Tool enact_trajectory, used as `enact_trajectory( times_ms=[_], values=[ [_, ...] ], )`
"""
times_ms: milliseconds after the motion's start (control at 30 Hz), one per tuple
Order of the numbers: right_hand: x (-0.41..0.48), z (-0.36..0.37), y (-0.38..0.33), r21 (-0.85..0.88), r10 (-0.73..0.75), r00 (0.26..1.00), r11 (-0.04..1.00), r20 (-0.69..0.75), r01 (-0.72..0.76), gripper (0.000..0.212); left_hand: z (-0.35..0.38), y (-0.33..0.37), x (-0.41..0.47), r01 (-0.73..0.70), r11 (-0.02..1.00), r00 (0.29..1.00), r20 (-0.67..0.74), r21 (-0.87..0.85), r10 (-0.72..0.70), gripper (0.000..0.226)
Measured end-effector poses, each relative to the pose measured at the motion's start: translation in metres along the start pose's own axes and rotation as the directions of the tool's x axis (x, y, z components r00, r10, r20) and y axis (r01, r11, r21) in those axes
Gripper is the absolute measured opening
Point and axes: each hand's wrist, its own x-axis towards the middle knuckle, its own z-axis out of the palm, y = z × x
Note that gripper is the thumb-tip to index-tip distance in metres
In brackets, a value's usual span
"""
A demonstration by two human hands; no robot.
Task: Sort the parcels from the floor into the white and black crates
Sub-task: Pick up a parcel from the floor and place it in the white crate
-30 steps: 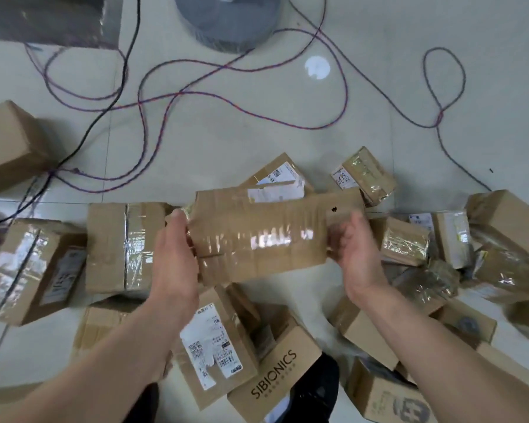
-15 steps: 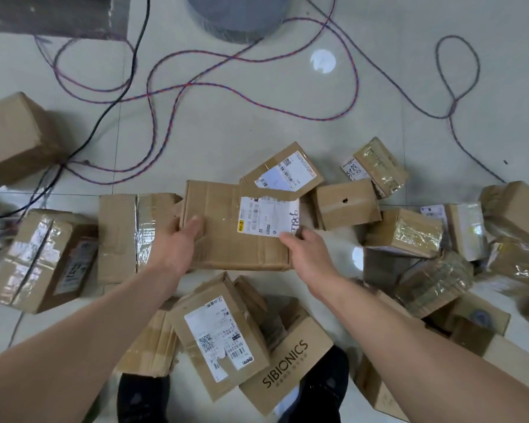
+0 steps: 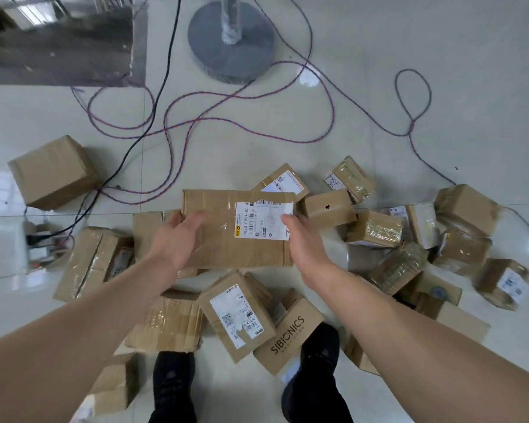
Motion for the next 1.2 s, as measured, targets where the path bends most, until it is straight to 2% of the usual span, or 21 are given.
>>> enact_trajectory(
  times_ms=[133,267,400,567,667,867,933,1067,1200],
  values=[
    [-0.073,-0.009,-0.05,0.043,0.001,0.99,0.999,-0.141,0.006,0.032,-0.027,0.042,-0.057,-0.044,0.998,0.998,0.039,0.039,0.043,0.078],
    [-0.159,-0.022,-0.095,0.095,0.043,0.975,0.995,-0.22,-0.023,0.035,-0.056,0.08,-0.12,-0.053,0.998,0.993,0.104,0.022,0.051,0.079],
    [-0.242,-0.035,-0.133,0.144,0.084,0.948,0.989,-0.307,-0.041,0.049,-0.082,0.119,-0.195,-0.086,0.996,0.98,0.182,0.035,0.078,0.088],
    [-0.319,-0.06,-0.167,0.173,0.07,0.907,0.985,-0.415,0.004,0.038,-0.102,0.156,-0.286,-0.188,0.981,0.951,0.256,0.041,0.171,0.044],
    [-0.358,-0.075,-0.18,0.154,0.004,0.885,0.985,-0.466,0.077,0.032,-0.108,0.168,-0.326,-0.244,0.969,0.93,0.29,0.031,0.225,0.04],
    [-0.435,-0.108,-0.179,0.119,-0.153,0.81,0.957,-0.566,0.263,0.036,-0.11,0.17,-0.407,-0.335,0.942,0.899,0.312,0.034,0.308,0.071],
    [-0.465,-0.118,-0.169,0.124,-0.177,0.792,0.945,-0.584,0.302,0.039,-0.105,0.166,-0.438,-0.378,0.925,0.88,0.33,0.047,0.343,0.072],
    [-0.523,-0.14,-0.14,0.256,-0.148,0.768,0.889,-0.623,0.379,0.039,-0.088,0.149,-0.5,-0.45,0.892,0.83,0.388,0.043,0.4,0.066],
    [-0.573,-0.172,-0.112,0.3,-0.133,0.723,0.848,-0.678,0.437,0.039,-0.059,0.131,-0.55,-0.476,0.879,0.802,0.429,0.038,0.416,0.081]
  ],
)
